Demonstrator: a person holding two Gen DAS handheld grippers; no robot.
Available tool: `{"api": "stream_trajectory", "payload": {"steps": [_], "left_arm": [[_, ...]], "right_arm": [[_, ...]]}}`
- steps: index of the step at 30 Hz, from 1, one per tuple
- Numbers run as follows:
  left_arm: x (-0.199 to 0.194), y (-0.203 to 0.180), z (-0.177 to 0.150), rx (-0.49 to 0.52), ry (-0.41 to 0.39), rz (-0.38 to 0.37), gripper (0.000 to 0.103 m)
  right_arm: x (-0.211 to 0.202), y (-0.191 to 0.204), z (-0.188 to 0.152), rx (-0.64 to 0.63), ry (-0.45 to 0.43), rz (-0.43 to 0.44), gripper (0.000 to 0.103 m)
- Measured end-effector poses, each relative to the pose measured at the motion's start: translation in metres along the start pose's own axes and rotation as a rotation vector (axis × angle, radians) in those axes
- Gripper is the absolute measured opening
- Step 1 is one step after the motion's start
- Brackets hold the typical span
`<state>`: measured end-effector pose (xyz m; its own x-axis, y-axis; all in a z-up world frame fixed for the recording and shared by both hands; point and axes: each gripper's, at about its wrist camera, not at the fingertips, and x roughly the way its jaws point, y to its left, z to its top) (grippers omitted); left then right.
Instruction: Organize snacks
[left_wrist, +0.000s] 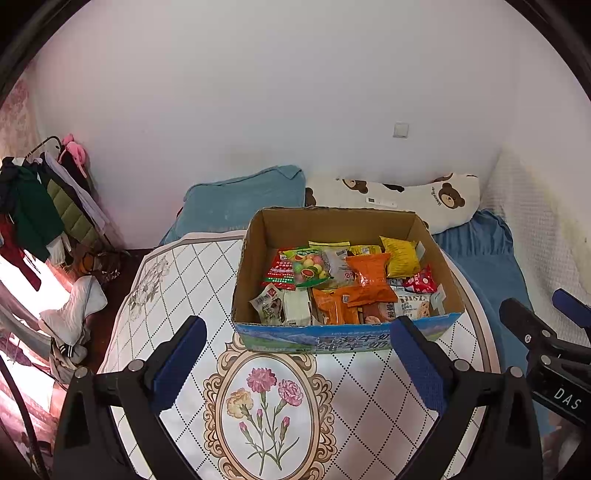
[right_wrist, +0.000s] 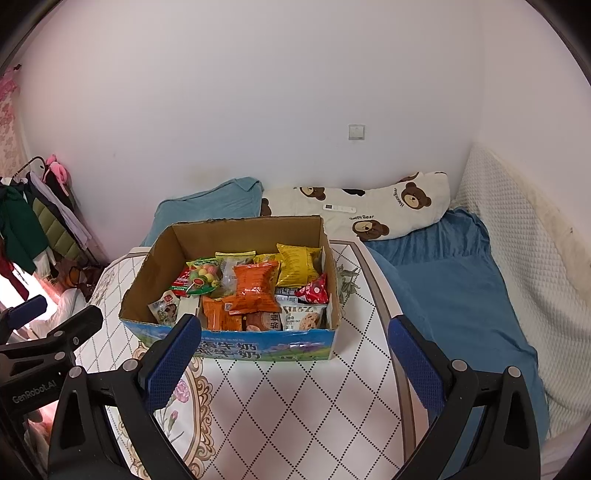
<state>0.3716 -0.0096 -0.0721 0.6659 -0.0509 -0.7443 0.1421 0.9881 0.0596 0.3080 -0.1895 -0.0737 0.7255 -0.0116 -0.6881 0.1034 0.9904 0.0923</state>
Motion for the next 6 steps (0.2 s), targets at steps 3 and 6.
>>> {"api": "stream_trajectory", "payload": {"steps": [3,6], "left_arm": [[0.0002,0.0002,-0.0014,0.004,0.002,-0.003,0.102],[0.0003,0.0002,-0.0016,0.004,0.001,-0.004,0.102]], "right_arm": [[-0.0003,-0.0007,-0.0014,0.001,-0.001,-0.003,0.103],[-0.0006,-0.0004,-0.0025,0.005,-0.002,-0.003,0.103]]}}
